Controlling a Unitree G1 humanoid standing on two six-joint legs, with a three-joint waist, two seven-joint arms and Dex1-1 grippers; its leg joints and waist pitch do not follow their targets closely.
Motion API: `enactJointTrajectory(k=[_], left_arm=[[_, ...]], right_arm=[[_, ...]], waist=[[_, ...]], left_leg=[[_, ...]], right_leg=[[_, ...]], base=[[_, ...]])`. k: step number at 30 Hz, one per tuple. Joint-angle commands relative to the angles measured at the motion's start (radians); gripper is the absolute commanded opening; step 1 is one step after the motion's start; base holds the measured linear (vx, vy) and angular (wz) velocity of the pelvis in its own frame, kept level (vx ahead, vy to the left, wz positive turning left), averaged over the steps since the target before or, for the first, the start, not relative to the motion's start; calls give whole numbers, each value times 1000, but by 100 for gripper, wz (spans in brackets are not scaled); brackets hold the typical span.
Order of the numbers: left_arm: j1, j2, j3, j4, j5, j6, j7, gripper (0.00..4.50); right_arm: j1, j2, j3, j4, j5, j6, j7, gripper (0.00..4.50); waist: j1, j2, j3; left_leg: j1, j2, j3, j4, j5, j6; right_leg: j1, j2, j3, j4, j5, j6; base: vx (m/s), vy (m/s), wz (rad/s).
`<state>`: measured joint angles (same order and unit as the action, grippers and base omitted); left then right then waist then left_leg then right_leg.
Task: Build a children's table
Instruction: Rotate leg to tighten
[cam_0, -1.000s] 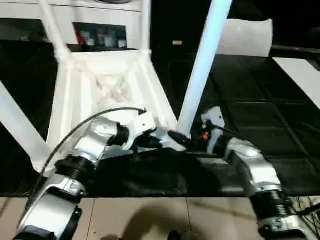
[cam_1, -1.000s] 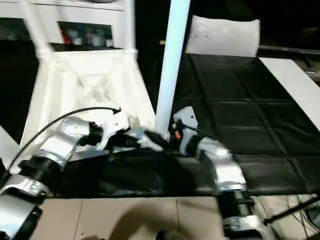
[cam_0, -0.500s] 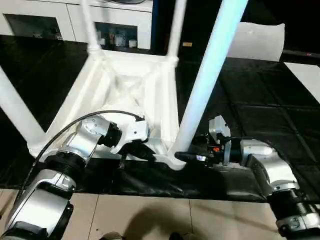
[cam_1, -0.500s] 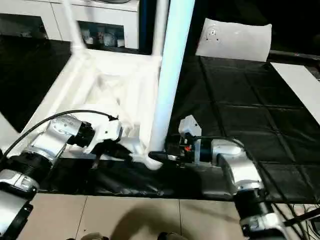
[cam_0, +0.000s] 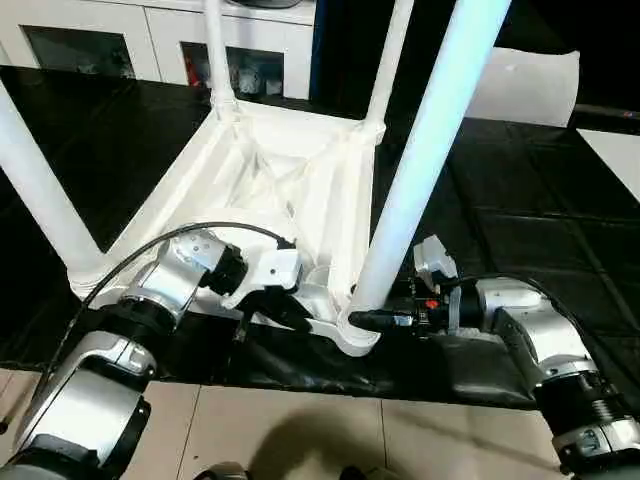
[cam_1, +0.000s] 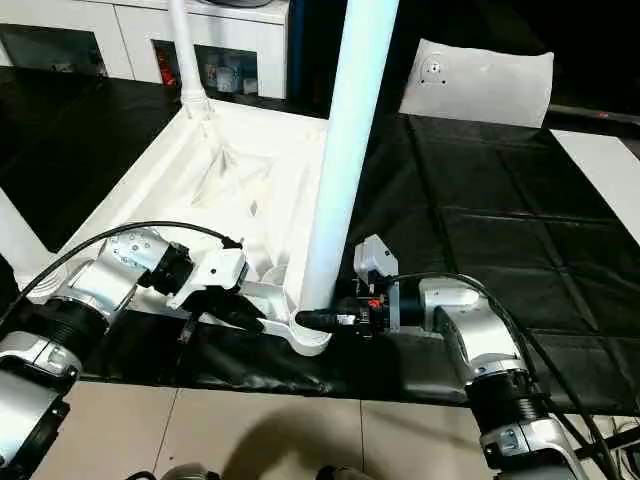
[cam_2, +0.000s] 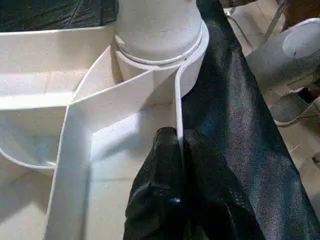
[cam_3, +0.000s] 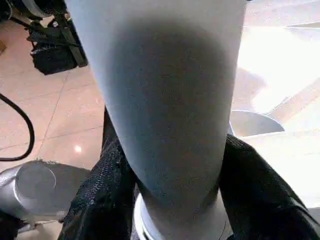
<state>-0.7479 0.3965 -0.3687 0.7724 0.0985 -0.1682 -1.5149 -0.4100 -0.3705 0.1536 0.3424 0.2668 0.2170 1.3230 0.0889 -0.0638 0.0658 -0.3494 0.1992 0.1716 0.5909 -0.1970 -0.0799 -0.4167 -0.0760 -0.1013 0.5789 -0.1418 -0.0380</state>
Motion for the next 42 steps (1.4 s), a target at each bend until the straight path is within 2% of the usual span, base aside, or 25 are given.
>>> enactJointTrajectory(k=[1,3,4,5,7,8,10,12,13,15,16,18,20,22,24,26,28,31,33,34,35,37,38,40,42], left_arm=[[-21,-25,-19,-1,12,34,34,0],[-26,-42,-1,3,13,81,91,0],[-29,-49,6,6,13,94,112,0],[-31,-77,31,-3,1,163,173,0],[-32,-108,52,-15,-4,216,241,0],[-29,-129,60,-21,-4,239,280,0],[-30,-195,85,-30,-9,302,399,0],[-38,-237,97,-30,-4,345,481,0],[-40,-244,98,-29,-3,350,496,0],[-48,-294,118,-32,-2,387,588,0],[-52,-318,128,-35,-1,401,633,0],[-57,-353,138,-48,5,434,693,0],[-57,-363,136,-59,19,448,719,0],[-54,-364,133,-70,25,457,722,0],[-52,-358,129,-74,26,453,713,0],[-43,-341,122,-88,28,452,696,0],[-30,-314,118,-99,23,424,655,0],[-16,-276,113,-106,18,404,604,0],[-7,-252,108,-106,15,379,566,0],[-2,-236,104,-106,14,362,541,0],[4,-216,100,-103,10,335,503,0],[11,-189,92,-99,4,291,449,0],[19,-154,82,-92,-6,241,372,0],[20,-145,80,-90,-10,234,350,0],[18,-121,62,-73,2,188,305,0]], right_arm=[[20,13,-8,-44,37,65,-33,196],[29,41,-21,-56,24,85,-118,196],[31,54,-25,-58,15,89,-156,196],[35,95,-29,-60,-23,96,-266,196],[37,140,-30,-62,-61,112,-376,196],[34,173,-38,-58,-72,130,-441,196],[20,269,-61,-37,-98,168,-616,195],[7,325,-68,-21,-118,180,-722,194],[4,335,-69,-16,-121,181,-739,194],[-23,395,-79,24,-136,172,-843,194],[-41,424,-84,49,-143,163,-891,194],[-77,474,-104,92,-154,152,-983,194],[-89,498,-115,103,-160,145,-1008,194],[-89,506,-120,96,-158,129,-996,194],[-84,503,-122,90,-154,126,-985,263],[-76,488,-126,82,-148,110,-967,265],[-56,451,-118,60,-143,78,-913,306],[-28,396,-120,19,-127,68,-829,324],[-13,355,-120,1,-118,63,-777,338],[-4,329,-120,-10,-113,60,-744,351],[5,295,-122,-18,-107,53,-701,358],[13,248,-123,-22,-100,39,-640,383],[22,187,-128,-24,-91,23,-552,395],[23,170,-129,-24,-88,22,-526,407],[25,137,-131,-26,-79,13,-469,426]], waist=[[-4,5,-69],[-10,6,-67],[-12,5,-63],[-14,9,-62],[-25,5,-59],[-30,5,-60],[-55,5,-55],[-73,5,-56],[-75,11,-57],[-88,17,-62],[-101,18,-60],[-104,15,-61],[-107,15,-62],[-104,16,-66],[-101,17,-68],[-99,16,-70],[-94,14,-70],[-90,15,-74],[-85,16,-75],[-82,17,-79],[-82,19,-79],[-78,20,-78],[-77,18,-76],[-72,20,-75],[-66,20,-75]], left_leg=[[5,38,0,-68,-138,55],[5,37,-1,-70,-162,42],[10,34,-3,-70,-191,31],[10,32,-5,-71,-204,23],[13,25,-7,-68,-227,3],[11,24,-10,-69,-231,0],[5,22,-16,-68,-267,-6],[6,18,-19,-63,-298,-2],[11,18,-20,-61,-304,0],[13,25,-23,-65,-304,13],[5,33,-25,-73,-317,12],[16,26,-20,-67,-333,15],[10,25,-19,-68,-319,26],[7,29,-17,-71,-280,39],[4,30,-14,-72,-248,45],[3,30,-11,-70,-227,51],[-1,30,-9,-69,-211,60],[-4,30,-8,-69,-171,69],[-4,31,-7,-68,-141,79],[-5,34,-7,-68,-114,89],[-5,34,-6,-67,-110,92],[-3,34,-5,-67,-120,94],[-1,35,-3,-67,-143,94],[-1,36,-4,-68,-153,87],[6,40,-4,-68,-164,73]], right_leg=[[63,-71,54,-62,-330,-154],[61,-74,54,-68,-380,-141],[57,-74,51,-79,-448,-121],[57,-75,49,-83,-484,-110],[52,-76,42,-99,-597,-61],[54,-76,39,-101,-610,-54],[52,-73,28,-113,-660,-26],[52,-74,17,-124,-694,-10],[49,-75,15,-127,-694,-11],[55,-78,11,-128,-627,-39],[57,-74,10,-119,-564,-61],[50,-76,13,-121,-561,-72],[56,-77,16,-119,-551,-75],[59,-77,26,-109,-477,-95],[61,-76,32,-98,-414,-119],[63,-76,35,-92,-385,-137],[67,-77,37,-88,-371,-142],[73,-78,39,-83,-341,-149],[75,-75,41,-77,-294,-160],[78,-75,42,-67,-235,-180],[78,-74,42,-66,-221,-188],[80,-74,42,-67,-223,-193],[77,-74,42,-72,-252,-190],[76,-76,43,-72,-279,-187],[71,-76,42,-74,-300,-184]], base=[[0,0,0],[0,0,0],[0,0,0],[0,0,0],[0,0,0],[0,0,0],[0,0,0],[0,0,0],[0,0,0],[0,0,0],[0,0,0],[0,0,0],[0,0,0],[0,0,0],[0,0,0],[0,0,0],[0,0,0],[0,0,0],[0,0,0],[0,0,0],[0,0,0],[0,0,0],[0,0,0],[0,0,0],[0,0,0]])
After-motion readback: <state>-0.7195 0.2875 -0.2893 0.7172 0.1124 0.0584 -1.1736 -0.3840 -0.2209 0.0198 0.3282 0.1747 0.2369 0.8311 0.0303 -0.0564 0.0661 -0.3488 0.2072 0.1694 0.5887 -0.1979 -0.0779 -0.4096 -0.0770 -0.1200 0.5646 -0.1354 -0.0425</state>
